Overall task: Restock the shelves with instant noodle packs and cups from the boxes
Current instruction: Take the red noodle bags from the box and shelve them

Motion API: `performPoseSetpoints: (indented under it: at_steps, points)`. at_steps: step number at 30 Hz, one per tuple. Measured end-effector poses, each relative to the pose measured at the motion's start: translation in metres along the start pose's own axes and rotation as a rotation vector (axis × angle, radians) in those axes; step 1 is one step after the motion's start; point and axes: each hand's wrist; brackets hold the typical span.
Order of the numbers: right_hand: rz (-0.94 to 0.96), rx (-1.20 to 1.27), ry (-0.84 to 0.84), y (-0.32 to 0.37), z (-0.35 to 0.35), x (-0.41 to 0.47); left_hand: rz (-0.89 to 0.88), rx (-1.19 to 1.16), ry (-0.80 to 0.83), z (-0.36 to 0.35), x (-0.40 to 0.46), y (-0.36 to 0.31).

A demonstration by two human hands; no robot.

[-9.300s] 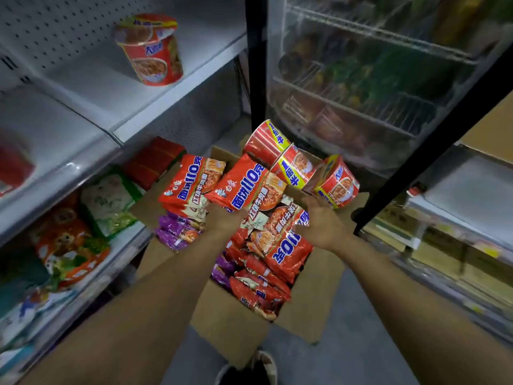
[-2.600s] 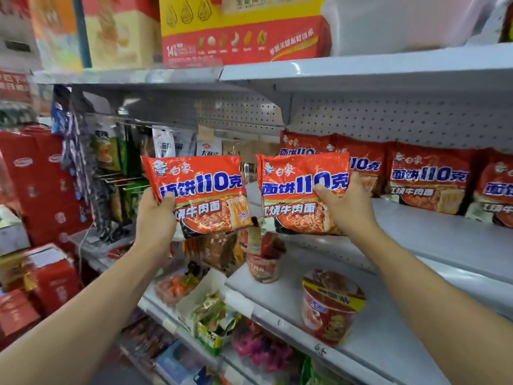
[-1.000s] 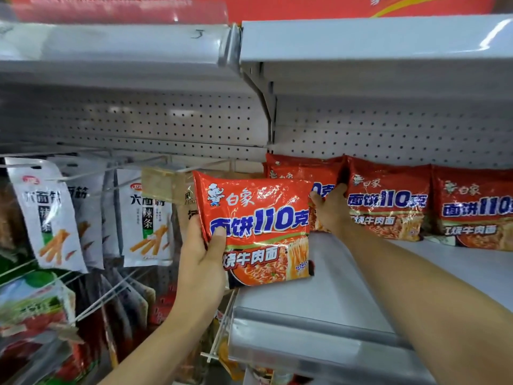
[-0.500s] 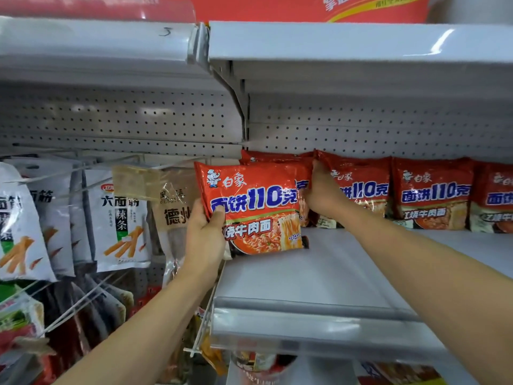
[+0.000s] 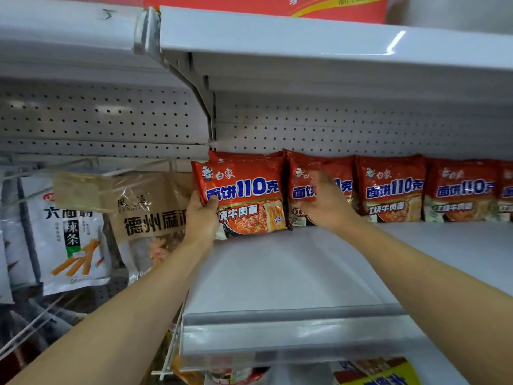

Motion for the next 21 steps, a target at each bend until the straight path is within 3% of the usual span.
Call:
performPoseSetpoints:
  at_steps: [5, 15, 21]
  points:
    - [-0.03, -0.006, 0.005, -0.01, 0.0, -0.003, -0.016, 0.054, 0.003, -0.01, 0.015, 0.011]
    - [-0.058, -0.007, 0.043, -0.013, -0.005, -0.012, -0.151, 0.438, -0.085, -0.016, 0.02, 0.022]
    - [-0.117, -0.054, 0.062, -0.015, -0.004, -0.015, -0.176, 0.494, -0.112, -0.016, 0.024, 0.024]
Point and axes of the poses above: each hand's wrist, its own x-axis towards the middle knuckle, its own z-axis out of the back of the hand, y = z × x, and after that the axes turned 1 degree about -z, right-handed
